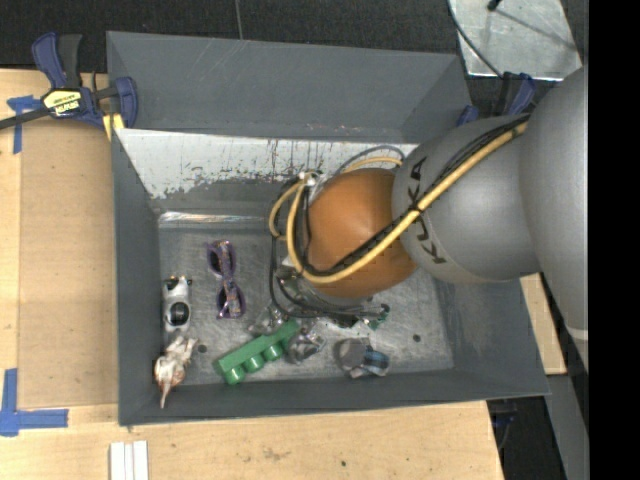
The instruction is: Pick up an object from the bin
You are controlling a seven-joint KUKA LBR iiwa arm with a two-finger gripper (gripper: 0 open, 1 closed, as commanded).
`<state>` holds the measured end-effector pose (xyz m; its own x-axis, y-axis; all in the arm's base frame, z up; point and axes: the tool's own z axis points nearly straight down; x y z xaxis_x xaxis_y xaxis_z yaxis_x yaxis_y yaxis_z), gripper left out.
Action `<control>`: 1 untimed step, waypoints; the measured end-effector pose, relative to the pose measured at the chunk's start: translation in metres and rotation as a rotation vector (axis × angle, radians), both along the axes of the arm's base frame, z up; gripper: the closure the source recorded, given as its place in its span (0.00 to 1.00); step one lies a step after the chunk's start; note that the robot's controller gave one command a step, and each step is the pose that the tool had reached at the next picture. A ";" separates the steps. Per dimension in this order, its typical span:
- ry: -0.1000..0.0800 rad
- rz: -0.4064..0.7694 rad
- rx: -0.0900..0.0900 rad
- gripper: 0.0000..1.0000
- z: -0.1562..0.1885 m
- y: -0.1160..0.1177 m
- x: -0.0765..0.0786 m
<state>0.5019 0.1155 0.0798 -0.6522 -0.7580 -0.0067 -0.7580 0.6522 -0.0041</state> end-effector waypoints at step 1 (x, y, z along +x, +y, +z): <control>0.000 0.000 0.000 1.00 0.000 0.000 0.000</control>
Offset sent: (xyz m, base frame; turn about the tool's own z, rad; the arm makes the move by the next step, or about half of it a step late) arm -0.0092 0.0221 0.0207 -0.0046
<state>0.5019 0.1154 0.0798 -0.6523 -0.7579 -0.0068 -0.7579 0.6523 -0.0042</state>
